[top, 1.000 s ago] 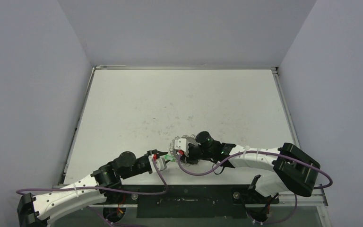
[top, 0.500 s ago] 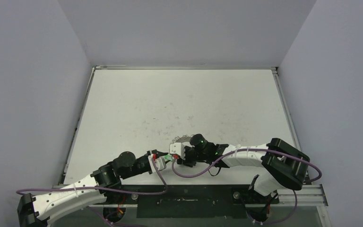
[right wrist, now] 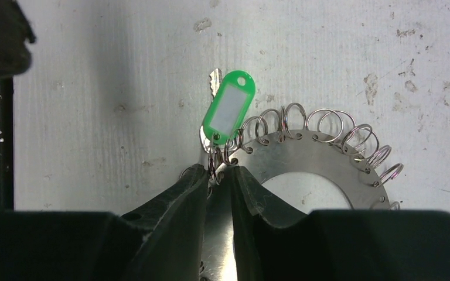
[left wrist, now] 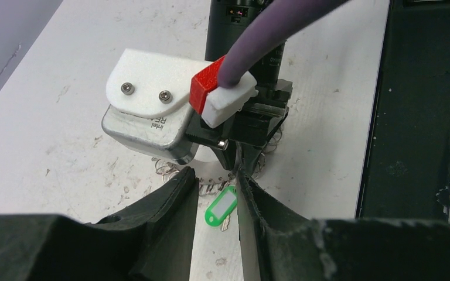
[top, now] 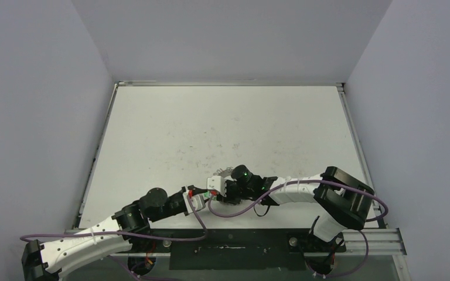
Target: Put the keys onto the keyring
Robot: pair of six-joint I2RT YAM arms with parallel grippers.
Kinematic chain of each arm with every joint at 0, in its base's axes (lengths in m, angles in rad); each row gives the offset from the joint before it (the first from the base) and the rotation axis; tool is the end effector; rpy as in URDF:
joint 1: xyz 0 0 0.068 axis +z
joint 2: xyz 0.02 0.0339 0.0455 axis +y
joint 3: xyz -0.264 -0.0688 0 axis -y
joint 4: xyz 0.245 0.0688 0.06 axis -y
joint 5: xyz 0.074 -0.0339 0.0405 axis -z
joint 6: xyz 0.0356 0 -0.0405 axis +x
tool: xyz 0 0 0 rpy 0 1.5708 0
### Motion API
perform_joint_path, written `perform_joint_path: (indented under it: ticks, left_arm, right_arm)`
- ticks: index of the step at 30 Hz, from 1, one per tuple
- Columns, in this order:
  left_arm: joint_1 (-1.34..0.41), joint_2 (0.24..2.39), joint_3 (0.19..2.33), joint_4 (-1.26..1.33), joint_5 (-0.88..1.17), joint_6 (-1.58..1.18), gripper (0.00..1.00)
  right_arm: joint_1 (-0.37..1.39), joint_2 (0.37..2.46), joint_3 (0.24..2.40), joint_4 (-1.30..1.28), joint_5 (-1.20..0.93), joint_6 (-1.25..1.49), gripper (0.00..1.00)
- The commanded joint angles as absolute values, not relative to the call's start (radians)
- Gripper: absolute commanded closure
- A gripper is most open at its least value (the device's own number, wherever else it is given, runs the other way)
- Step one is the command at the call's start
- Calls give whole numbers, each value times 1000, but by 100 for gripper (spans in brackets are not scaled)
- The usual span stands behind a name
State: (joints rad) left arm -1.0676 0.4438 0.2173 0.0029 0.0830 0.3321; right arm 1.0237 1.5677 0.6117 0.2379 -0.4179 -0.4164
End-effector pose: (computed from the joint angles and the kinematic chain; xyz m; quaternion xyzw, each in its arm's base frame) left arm 0.0652 -0.1245 0.2060 0.5228 0.5807 -0.2543 0.5699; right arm 0.1384 0.2550 0.1419 -0.6518 0.6130 0.3012 0.3296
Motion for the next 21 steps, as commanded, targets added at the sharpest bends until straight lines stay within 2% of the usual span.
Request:
perform_joint_path:
  ticks: [1, 5, 12, 21]
  left_arm:
    - [-1072, 434, 212, 36, 83, 314, 71]
    - [-1072, 432, 217, 27, 80, 316, 72]
    - [-1072, 415, 215, 14, 76, 316, 72]
    - [-1072, 409, 195, 46, 88, 318, 72]
  right_arm:
    - [1033, 1595, 656, 276, -409, -437, 79]
    - [1034, 1594, 666, 255, -419, -440, 100]
    - [1034, 1521, 669, 180, -453, -458, 100]
    - [1034, 1323, 645, 72, -507, -506, 100]
